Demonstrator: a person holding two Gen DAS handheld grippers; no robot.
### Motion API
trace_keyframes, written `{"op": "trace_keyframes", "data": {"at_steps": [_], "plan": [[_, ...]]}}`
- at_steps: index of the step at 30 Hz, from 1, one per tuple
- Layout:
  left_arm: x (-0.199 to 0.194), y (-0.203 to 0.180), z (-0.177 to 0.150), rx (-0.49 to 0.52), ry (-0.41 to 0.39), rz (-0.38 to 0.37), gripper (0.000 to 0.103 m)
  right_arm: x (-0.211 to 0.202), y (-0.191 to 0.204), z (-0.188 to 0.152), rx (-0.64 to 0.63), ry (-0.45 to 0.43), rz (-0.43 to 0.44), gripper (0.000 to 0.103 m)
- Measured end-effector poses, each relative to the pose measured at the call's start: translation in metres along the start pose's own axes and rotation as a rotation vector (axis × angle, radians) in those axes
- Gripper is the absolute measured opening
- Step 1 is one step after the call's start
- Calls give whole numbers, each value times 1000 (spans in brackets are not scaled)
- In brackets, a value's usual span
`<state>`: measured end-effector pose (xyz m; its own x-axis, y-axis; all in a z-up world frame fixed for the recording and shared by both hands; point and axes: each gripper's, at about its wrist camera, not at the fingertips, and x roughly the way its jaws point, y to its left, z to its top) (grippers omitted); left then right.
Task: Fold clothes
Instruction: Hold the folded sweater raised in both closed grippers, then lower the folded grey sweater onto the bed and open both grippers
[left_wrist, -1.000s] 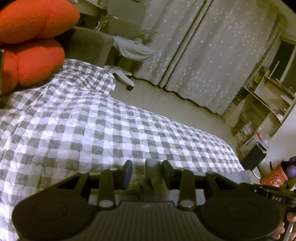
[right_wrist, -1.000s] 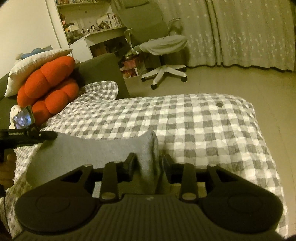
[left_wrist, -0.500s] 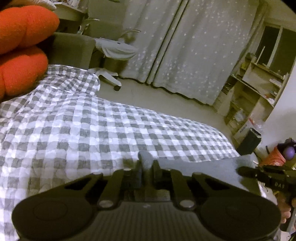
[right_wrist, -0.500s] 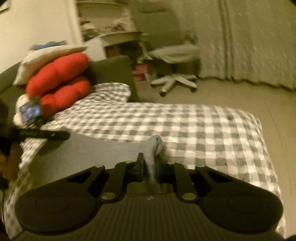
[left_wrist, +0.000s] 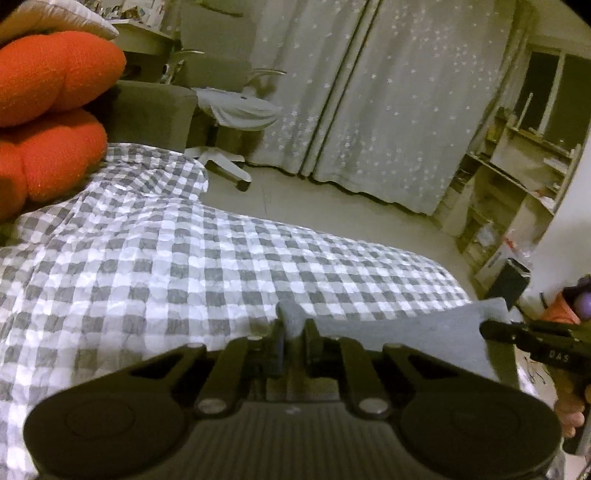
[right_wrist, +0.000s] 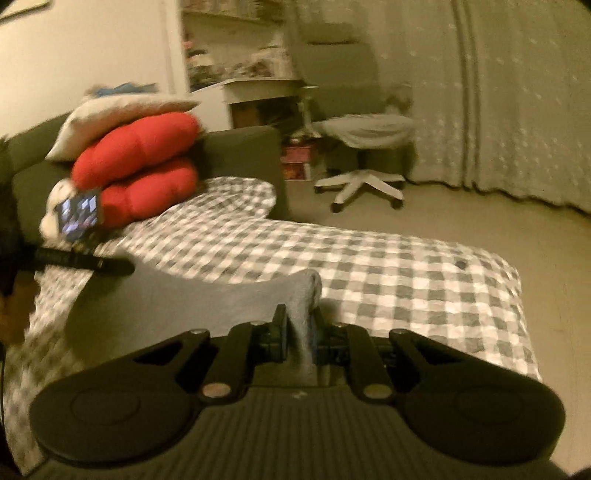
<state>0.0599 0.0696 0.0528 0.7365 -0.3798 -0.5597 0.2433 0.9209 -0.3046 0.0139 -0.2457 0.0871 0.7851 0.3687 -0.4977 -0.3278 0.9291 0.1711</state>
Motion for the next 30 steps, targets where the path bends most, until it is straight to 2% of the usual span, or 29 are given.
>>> {"op": "trace_keyframes", "data": {"at_steps": [5,9,12,17,20,21,23,24,25,27,30], "plan": [[18,1,-1,8,15,47,10,26,-8,1,95,59,-64,14],[15,2,-1,0,10,52,10,28,-6,2,96,42,-79,14],[12,1,0,-4,1,57,10,21,0,7,73,-23,-72,14],[13,-2,-9,11,10,82,11,41,-2,1,59,43,-113,14],[11,-5,-9,33,10,94,13,43,6,-1,7,40,-142,15],[11,-5,-8,33,12,96,15,42,6,-1,11,41,-148,16],[9,-5,-7,16,11,95,17,41,5,-1,24,46,-161,29],[8,-3,-6,5,10,95,18,40,4,-2,26,46,-179,42],[7,-3,-5,-6,8,95,19,38,3,-3,28,42,-199,51],[2,-2,-2,-23,-4,98,19,32,2,-4,36,28,-217,55],[-8,-3,4,-21,-41,128,19,20,3,-4,39,-9,-257,55]]}}
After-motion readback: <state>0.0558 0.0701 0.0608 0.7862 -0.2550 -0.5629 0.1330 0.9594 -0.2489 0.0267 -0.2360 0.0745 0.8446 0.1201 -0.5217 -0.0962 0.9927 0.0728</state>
